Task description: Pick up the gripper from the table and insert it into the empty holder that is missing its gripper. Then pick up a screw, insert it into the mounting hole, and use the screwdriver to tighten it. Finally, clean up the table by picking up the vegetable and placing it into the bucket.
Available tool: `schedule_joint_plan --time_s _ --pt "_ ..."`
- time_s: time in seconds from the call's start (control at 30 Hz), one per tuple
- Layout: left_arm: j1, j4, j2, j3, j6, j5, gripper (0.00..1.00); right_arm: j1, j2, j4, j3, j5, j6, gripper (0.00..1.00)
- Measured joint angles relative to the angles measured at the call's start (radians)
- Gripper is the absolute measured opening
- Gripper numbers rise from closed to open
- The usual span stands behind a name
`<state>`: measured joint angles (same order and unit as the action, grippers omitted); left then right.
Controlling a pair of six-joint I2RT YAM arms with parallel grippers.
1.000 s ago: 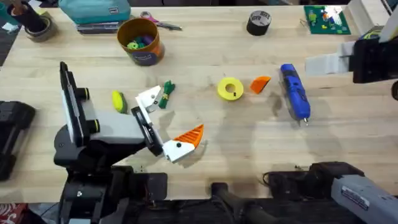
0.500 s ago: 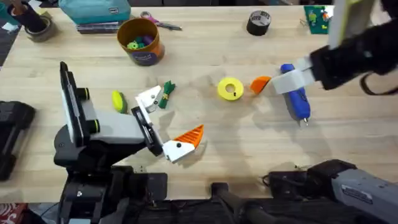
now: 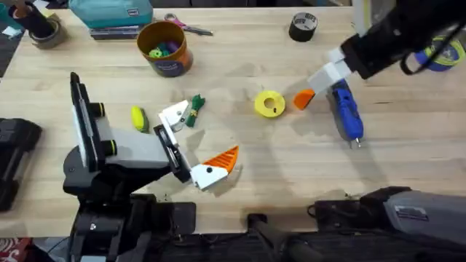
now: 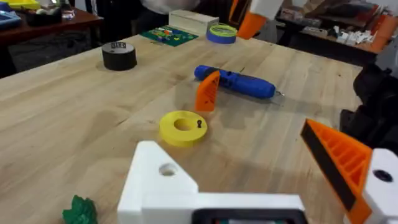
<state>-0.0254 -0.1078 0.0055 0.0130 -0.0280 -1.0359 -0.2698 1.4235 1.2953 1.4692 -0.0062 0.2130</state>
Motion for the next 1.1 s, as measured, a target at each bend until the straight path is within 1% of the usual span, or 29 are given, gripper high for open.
schedule_joint_plan --time_s 0.17,0.3,0.43,0.47,0.73,1.03,1.1 --pt "0.000 0.000 0.000 0.000 0.000 0.000 0.985 0.015 0.094 -0.019 0.004 0.005 0.016 0.995" --pt "0.000 0.000 0.000 0.000 0.000 0.000 0.985 0.021 0.130 -0.094 -0.018 0.005 0.017 0.994" --pt "0.000 0.000 0.000 0.000 0.000 0.000 0.985 0.030 0.127 -0.174 -0.111 0.005 0.015 0.995" --pt "0.000 0.000 0.000 0.000 0.000 0.000 0.985 0.034 0.128 -0.235 -0.188 0.005 0.012 0.995" --pt "0.000 0.000 0.000 0.000 0.000 0.000 0.985 0.035 0.128 -0.374 -0.306 0.005 -0.011 0.995" --pt "0.000 0.000 0.000 0.000 0.000 0.000 0.986 0.035 0.128 -0.392 -0.327 0.005 -0.030 0.985" --pt "0.000 0.000 0.000 0.000 0.000 0.000 0.985 0.034 0.148 -0.402 -0.327 0.005 -0.034 0.980"
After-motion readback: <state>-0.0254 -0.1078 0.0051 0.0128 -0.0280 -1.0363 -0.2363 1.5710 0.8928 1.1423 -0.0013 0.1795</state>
